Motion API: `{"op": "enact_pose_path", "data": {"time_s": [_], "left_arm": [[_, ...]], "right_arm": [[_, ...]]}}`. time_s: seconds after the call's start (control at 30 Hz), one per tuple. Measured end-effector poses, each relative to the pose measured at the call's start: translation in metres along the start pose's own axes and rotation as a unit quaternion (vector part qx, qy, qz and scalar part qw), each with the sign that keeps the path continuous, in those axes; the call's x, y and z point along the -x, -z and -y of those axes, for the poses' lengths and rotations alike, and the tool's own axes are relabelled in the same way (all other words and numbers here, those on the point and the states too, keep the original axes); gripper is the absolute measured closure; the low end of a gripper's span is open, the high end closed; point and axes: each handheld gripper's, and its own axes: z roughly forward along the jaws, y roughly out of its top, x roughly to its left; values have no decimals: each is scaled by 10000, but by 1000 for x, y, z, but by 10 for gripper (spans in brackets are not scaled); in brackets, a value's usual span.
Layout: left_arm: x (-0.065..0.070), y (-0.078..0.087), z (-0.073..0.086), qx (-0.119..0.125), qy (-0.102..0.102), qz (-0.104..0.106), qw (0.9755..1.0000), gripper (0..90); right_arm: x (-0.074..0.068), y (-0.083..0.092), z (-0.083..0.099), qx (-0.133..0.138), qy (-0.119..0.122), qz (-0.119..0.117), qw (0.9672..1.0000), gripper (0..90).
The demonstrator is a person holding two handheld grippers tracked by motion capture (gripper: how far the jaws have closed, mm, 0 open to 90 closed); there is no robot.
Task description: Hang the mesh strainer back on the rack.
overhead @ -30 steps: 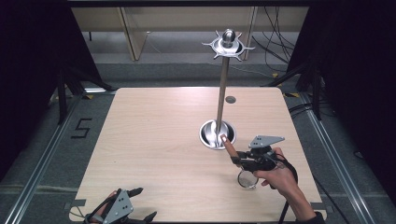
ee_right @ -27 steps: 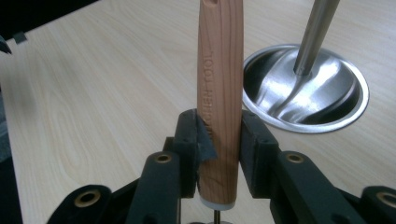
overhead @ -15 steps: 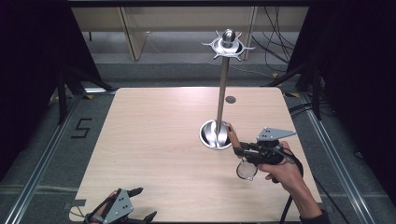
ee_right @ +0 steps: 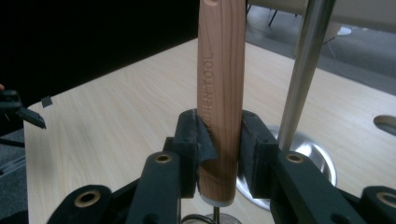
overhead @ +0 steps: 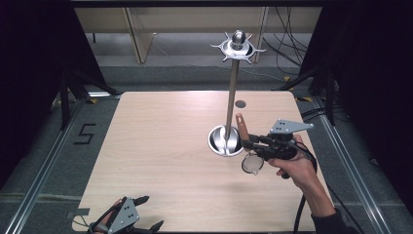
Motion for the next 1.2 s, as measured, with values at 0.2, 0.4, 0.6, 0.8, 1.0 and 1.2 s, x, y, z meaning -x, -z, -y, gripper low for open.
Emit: {"op": "enact_pose_path", "data": {"time_s": [0.2, 0.4, 0.6, 0.8, 1.0, 1.2], "left_arm": [[0, -1, 0, 1, 23, -9, 10000, 152], [-1, -2, 1, 1, -36, -30, 10000, 151], [-1, -1, 0, -14, -54, -26, 10000, 151], [-1, -1, 1, -18, -57, -41, 10000, 151], [-1, -1, 1, -8, -44, -27, 10000, 151], [-1, -1, 0, -25, -70, -39, 10000, 151]], "right_arm": [[1, 9, -18, 265, 62, 22, 9996, 713], [3, 17, -35, 522, 142, 138, 9984, 713], [7, 22, -53, 719, 141, 203, 9971, 713], [11, 24, -67, 851, 150, 272, 9959, 713], [12, 29, -80, 945, 133, 310, 9950, 713], [12, 33, -89, 1088, 179, 374, 9932, 713]]}}
